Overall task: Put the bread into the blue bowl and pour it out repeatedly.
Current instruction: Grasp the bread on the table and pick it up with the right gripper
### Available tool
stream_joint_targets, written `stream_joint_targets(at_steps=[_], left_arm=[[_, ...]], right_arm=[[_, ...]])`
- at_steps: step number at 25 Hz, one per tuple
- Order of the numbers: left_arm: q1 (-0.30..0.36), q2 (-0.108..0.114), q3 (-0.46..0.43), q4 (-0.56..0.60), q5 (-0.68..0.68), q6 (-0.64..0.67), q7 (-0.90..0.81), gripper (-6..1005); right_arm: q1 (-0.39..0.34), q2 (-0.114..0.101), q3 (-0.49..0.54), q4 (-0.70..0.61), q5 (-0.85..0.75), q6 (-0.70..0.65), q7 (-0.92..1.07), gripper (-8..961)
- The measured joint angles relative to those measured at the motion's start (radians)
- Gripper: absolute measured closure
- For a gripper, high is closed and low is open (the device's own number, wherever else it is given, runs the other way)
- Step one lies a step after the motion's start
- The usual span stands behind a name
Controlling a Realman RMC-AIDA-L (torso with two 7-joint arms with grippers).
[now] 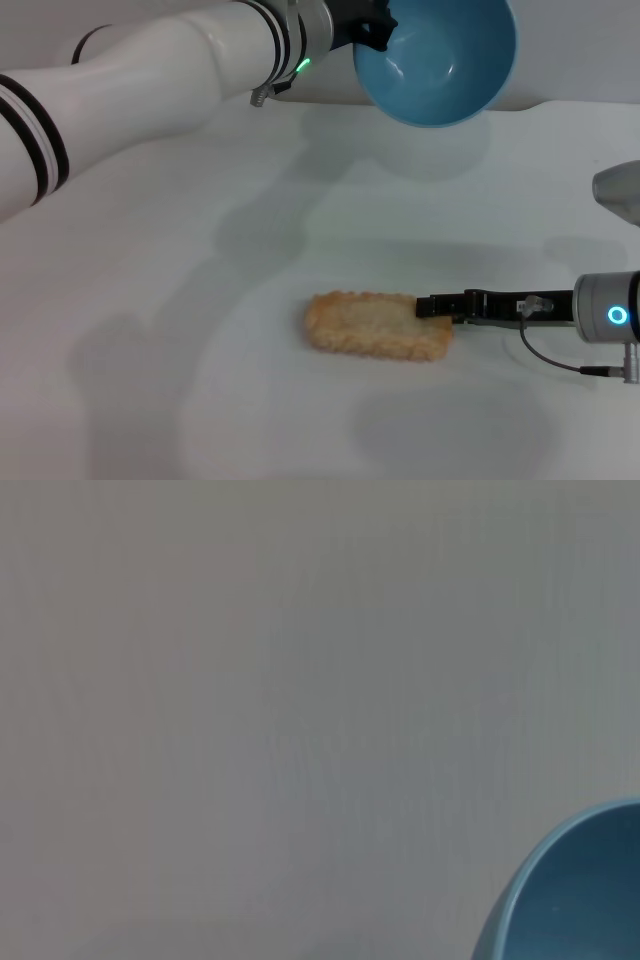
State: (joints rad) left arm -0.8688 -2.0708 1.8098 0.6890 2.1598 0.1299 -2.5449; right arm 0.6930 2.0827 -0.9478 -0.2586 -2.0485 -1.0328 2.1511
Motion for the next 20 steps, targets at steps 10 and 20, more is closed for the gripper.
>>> stream_joint_targets(at_steps=[10,20], left_arm=[[0.003,0.000,0.000,0.000,0.000,-0.003,0.000,1001],[0.004,0.000,0.000,-0.001,0.000,-0.002,0.000,1001]], right_arm=[[-0.006,0.000,0.001,0.001,0.022,-0.012,-0.036,507],[-0.030,-0.004,0.009,-0.012,0.156,-0.121,-0.226,674]])
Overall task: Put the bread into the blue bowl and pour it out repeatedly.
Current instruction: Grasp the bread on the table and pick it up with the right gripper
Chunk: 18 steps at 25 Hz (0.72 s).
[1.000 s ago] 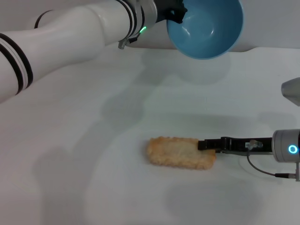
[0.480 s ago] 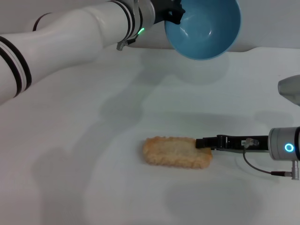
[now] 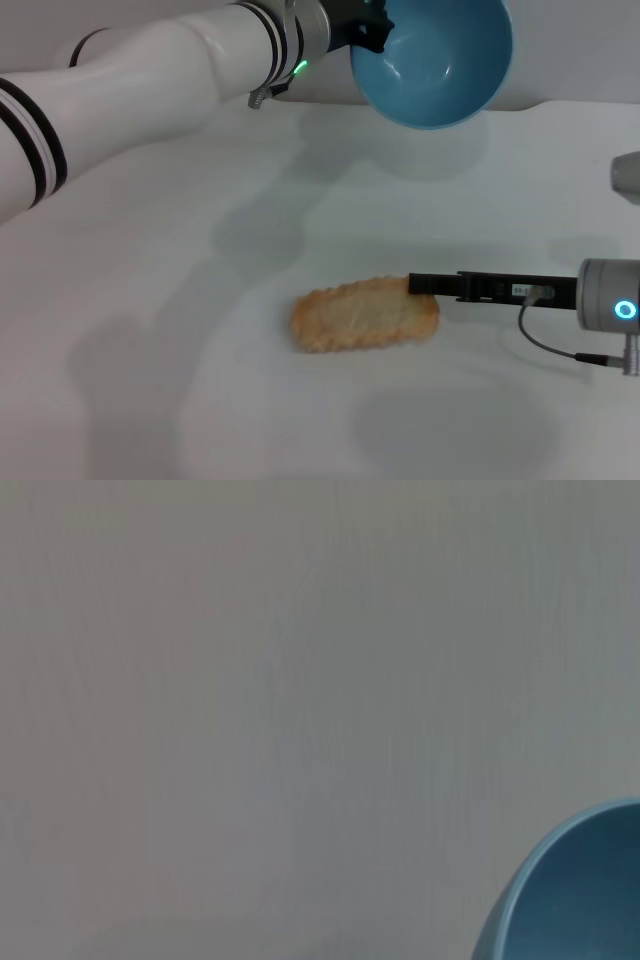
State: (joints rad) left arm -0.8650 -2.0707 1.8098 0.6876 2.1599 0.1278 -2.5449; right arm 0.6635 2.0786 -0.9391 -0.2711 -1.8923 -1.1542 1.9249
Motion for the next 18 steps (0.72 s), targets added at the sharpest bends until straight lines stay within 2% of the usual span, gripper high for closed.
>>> stream_joint_targets(at_steps=[10,13,18], left_arm=[[0.009,0.002,0.000,-0.001,0.000,0.009,0.000,1000],[0.006,0.007,-0.005,-0.004,0.007,0.067,0.009,1000],[-0.005,0.013,-0.025,-0.011,0.012,0.173,0.018,1000]], right_arm=[[-0.091,-0.009,0.004,-0.165,0.020,-0.120,-0.017,770],[-0.129,-0.012,0.045,-0.300,0.023,-0.235,-0.053,798],[-0.143,-0.021,0.134,-0.396,0.016,-0.331,-0.069,844]])
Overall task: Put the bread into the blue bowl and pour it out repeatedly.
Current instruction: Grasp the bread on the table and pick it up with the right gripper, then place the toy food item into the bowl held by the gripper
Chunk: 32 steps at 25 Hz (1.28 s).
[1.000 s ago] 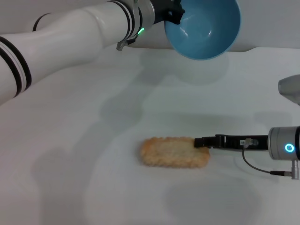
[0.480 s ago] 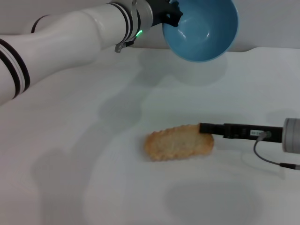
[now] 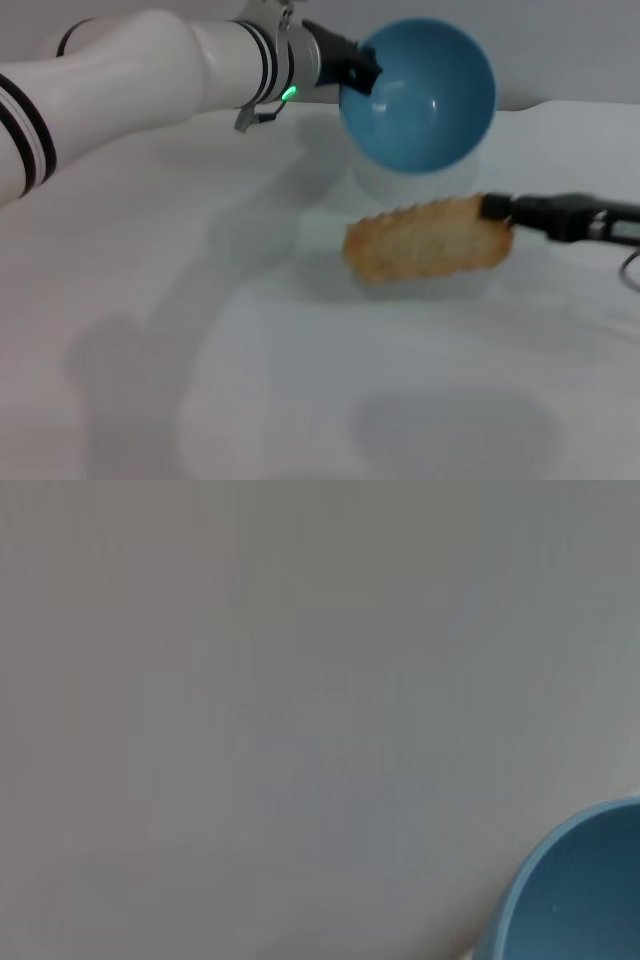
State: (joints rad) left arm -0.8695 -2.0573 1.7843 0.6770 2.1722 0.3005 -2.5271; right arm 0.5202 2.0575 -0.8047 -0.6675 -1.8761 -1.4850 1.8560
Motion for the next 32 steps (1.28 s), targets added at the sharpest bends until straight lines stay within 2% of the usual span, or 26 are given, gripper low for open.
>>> stream_joint_targets(at_steps=[5,6,10,19,25,32], left_arm=[[-0.014,-0.003,-0.001,-0.002,0.055,0.116,0.030,1000],[-0.018,-0.005,0.003,-0.003,0.077,0.133,0.028,1000],[-0.021,-0.006,0.002,-0.004,0.085,0.156,0.025,1000],[-0.070,-0.006,-0.001,0.010,0.086,0.316,0.025,1000],[-0.081,-0.011,0.001,0.011,0.074,0.356,0.024,1001],[-0.077,-0.015,0.013,0.025,0.033,0.375,0.026,1001]], right_arm=[[-0.018,-0.004,0.102,-0.112,-0.001,-0.124,0.012,872],[-0.029,-0.005,0.151,-0.151,-0.002,-0.182,0.022,873],[-0.051,-0.007,0.228,-0.174,-0.017,-0.223,0.038,877],[-0.069,-0.007,0.304,-0.153,-0.110,-0.207,0.068,881],[-0.076,-0.010,0.304,-0.122,-0.112,-0.157,0.071,886],[-0.026,-0.017,0.264,-0.019,-0.122,-0.058,0.051,889]])
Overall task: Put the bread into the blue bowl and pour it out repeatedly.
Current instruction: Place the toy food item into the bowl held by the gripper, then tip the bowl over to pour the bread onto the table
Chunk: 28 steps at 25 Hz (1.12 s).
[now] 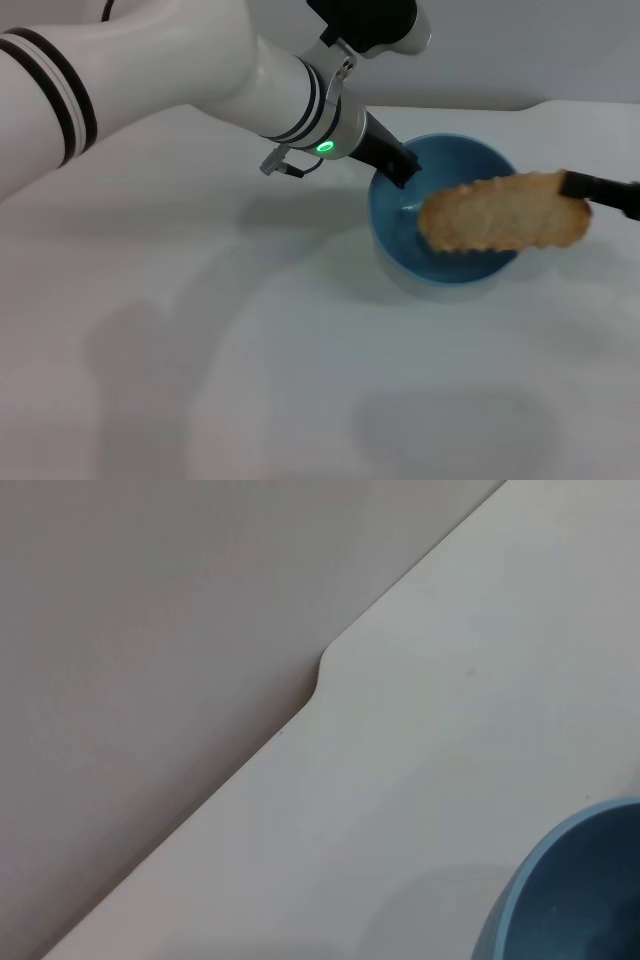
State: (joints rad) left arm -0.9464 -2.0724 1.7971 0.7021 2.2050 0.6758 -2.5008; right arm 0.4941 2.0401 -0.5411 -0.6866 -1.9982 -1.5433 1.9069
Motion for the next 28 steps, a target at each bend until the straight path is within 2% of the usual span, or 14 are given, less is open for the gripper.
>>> stream_joint_targets(at_steps=[8,15,21,26,28], left_arm=[[-0.003,0.001,0.000,0.000,-0.018,0.000,0.005,1000],[0.003,0.002,-0.001,-0.004,-0.019,-0.009,0.002,1001],[0.013,0.002,-0.010,-0.013,-0.020,-0.024,-0.003,1000],[0.021,0.002,-0.010,-0.030,-0.024,-0.062,-0.009,1000],[0.023,0.001,-0.006,-0.044,-0.027,-0.100,-0.013,1000]], right_arm=[[0.081,-0.013,-0.091,0.116,-0.012,0.136,0.004,890],[0.067,-0.004,-0.087,0.096,-0.008,0.183,-0.005,892],[0.061,-0.011,-0.086,0.069,-0.004,0.176,-0.005,694],[0.026,-0.008,-0.075,-0.018,0.060,0.202,-0.027,517],[0.012,-0.012,-0.057,-0.040,0.104,0.234,-0.079,487]])
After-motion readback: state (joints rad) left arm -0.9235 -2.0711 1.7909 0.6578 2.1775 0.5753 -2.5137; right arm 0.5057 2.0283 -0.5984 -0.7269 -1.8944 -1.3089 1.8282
